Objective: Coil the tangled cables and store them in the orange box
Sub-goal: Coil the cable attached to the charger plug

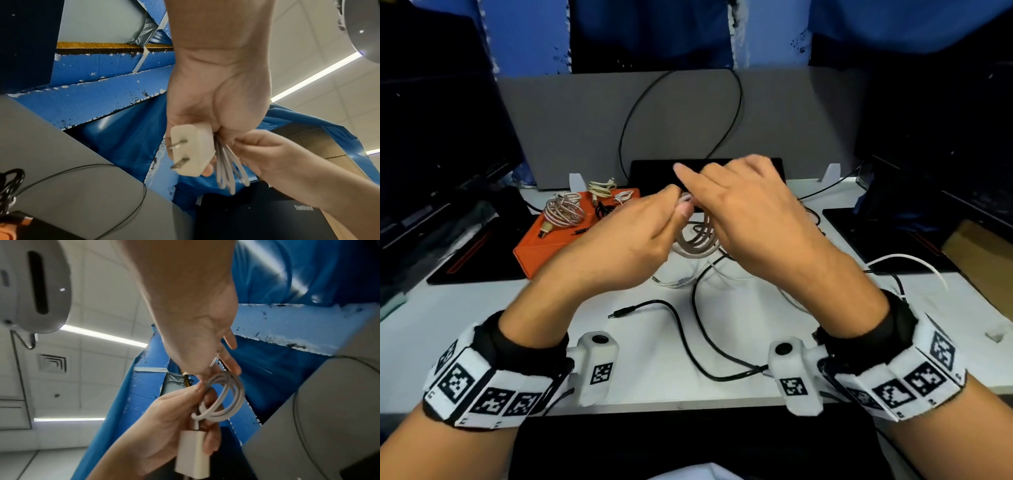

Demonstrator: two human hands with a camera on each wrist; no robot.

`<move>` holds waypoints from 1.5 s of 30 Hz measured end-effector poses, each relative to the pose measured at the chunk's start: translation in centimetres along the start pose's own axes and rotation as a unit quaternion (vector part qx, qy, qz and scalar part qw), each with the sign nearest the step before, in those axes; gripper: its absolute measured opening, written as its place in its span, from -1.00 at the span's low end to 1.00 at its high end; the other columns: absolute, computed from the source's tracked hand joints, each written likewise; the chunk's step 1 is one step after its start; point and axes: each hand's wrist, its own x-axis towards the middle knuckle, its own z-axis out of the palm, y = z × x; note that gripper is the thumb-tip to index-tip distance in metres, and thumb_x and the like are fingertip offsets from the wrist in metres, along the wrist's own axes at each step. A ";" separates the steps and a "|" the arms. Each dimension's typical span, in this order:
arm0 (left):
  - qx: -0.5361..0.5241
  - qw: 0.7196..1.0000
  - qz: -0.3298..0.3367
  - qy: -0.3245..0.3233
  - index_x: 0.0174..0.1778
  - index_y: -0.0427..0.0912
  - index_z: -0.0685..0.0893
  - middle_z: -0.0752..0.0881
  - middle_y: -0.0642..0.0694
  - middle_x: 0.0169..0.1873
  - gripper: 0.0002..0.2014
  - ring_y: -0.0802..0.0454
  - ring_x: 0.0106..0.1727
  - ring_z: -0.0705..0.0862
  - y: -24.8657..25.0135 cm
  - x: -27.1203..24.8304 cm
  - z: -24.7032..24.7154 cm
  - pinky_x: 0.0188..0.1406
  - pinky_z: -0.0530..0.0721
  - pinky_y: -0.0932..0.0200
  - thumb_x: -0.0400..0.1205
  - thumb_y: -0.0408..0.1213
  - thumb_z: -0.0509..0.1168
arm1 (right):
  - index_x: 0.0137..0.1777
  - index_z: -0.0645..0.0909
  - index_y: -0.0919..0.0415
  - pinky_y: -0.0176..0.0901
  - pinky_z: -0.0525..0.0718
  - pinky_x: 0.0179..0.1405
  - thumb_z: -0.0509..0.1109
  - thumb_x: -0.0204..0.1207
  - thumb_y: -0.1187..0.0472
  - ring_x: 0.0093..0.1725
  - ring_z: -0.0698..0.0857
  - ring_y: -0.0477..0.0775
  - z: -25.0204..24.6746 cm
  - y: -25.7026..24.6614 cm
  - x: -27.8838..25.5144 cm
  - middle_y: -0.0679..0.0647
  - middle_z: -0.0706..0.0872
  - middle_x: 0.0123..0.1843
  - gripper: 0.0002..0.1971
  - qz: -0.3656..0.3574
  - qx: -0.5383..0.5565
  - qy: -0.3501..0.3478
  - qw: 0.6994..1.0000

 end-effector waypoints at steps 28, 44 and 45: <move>-0.319 0.932 -0.072 -0.154 0.37 -0.30 0.66 0.76 -0.30 0.26 -0.66 -0.17 0.30 0.75 -3.5 -0.2 -3.6 0.31 0.73 0.07 0.65 -0.38 0.38 | -0.13 0.47 0.14 -0.07 0.42 -0.29 0.08 0.86 -0.09 -0.30 0.55 -0.02 -0.8 1.5 -0.1 -0.04 0.55 -0.36 -0.60 0.182 0.279 -0.080 0.939; -0.416 0.893 -0.043 0.167 0.16 -0.09 0.75 0.80 0.00 -0.10 -0.85 0.14 -0.08 0.73 1.6 0.9 -0.3 -0.07 0.68 0.30 0.72 -0.37 0.37 | -0.19 0.42 0.07 0.05 0.45 -0.29 0.05 0.86 -0.11 -0.26 0.56 0.07 -0.6 0.8 0.2 -0.04 0.58 -0.33 -0.59 0.211 0.276 -0.104 0.932; -0.400 0.899 -0.040 0.174 0.16 -0.08 0.74 0.79 0.00 -0.12 -0.85 0.14 -0.10 0.72 1.7 0.8 -0.3 -0.08 0.68 0.31 0.73 -0.37 0.35 | -0.23 0.40 0.05 0.04 0.46 -0.26 0.06 0.86 -0.11 -0.28 0.54 0.02 -0.6 0.9 0.3 -0.06 0.55 -0.34 -0.58 0.211 0.292 -0.108 0.927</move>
